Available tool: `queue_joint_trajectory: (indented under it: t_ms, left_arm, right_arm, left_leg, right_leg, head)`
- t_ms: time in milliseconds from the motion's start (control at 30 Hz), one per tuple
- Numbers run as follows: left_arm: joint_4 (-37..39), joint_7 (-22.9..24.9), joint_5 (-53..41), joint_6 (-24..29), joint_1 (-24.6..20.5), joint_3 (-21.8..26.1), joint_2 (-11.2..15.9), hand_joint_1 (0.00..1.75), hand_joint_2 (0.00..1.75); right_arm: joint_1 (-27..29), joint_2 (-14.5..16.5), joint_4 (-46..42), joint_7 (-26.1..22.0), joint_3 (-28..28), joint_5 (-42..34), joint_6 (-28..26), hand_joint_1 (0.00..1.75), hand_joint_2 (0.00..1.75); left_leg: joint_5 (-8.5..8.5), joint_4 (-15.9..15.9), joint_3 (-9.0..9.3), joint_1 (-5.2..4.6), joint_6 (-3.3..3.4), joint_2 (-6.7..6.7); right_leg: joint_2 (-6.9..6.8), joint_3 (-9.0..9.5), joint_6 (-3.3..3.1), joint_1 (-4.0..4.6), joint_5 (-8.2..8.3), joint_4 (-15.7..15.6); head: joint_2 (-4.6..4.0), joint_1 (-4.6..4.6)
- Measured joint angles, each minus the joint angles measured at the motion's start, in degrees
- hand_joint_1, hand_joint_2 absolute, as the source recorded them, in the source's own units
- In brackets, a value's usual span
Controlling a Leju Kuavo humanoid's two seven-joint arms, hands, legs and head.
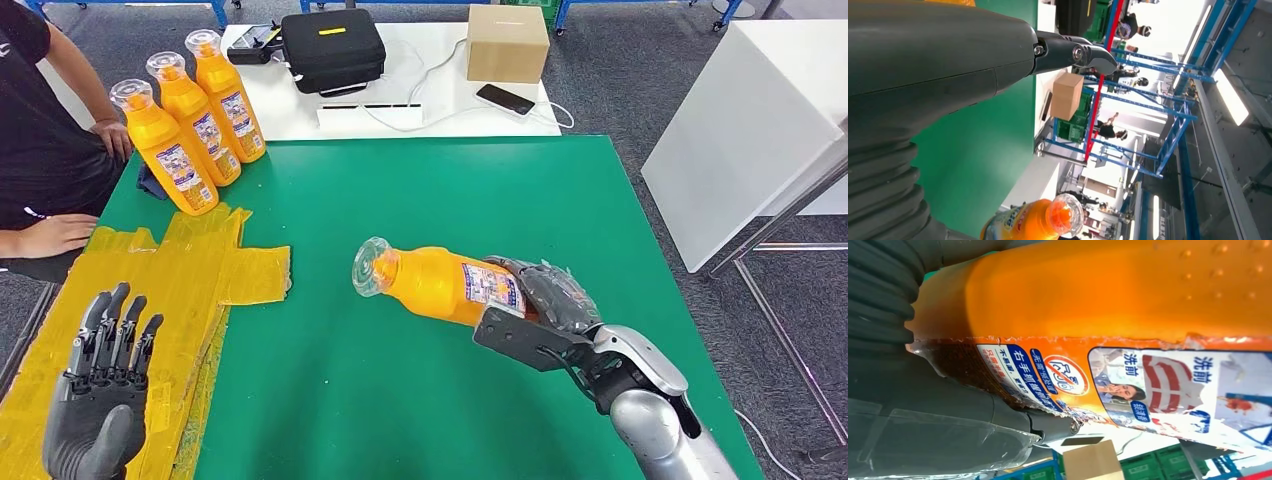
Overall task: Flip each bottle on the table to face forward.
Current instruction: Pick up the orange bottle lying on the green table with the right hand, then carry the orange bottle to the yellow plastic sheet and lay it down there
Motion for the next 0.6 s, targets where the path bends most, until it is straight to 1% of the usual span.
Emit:
queue_joint_trajectory:
  t_ms: [100,167,400,600]
  left_arm:
    - [0.01,0.13,0.28,0.58,0.04,-0.78,0.02,0.00,1.75]
    - [0.04,0.07,0.55,1.66,-0.19,-2.01,0.08,0.00,1.75]
    - [0.90,-1.46,-1.54,5.68,-2.95,-9.05,1.23,0.00,1.75]
    - [1.97,-2.16,-2.04,7.37,-4.74,-13.85,2.43,0.00,1.75]
  right_arm:
    - [-0.85,0.28,-0.05,0.02,1.23,-0.18,-0.01,1.75,1.75]
    - [-2.52,0.96,0.18,0.36,2.98,-0.77,0.01,1.75,1.75]
    - [-10.25,5.68,3.72,2.01,11.80,-4.95,-0.02,1.75,1.75]
    - [-13.63,9.72,6.71,2.21,17.41,-8.12,-1.42,1.75,1.75]
  left_leg:
    - [0.00,0.00,-0.03,0.00,0.00,0.00]
    - [0.00,0.00,-0.03,-0.01,0.00,0.03]
    - [0.09,0.00,0.00,0.01,0.05,0.06]
    - [0.09,0.00,-0.02,0.00,0.05,0.04]
  right_leg:
    - [0.00,-0.01,0.00,0.00,0.00,0.00]
    - [0.01,-0.05,0.00,0.00,0.01,0.00]
    - [0.01,-0.04,-0.01,0.02,0.03,0.01]
    - [0.00,-0.05,-0.01,0.01,0.03,0.02]
  head:
    - [0.00,0.01]
    - [0.00,0.01]
    - [0.00,0.01]
    - [0.00,0.01]
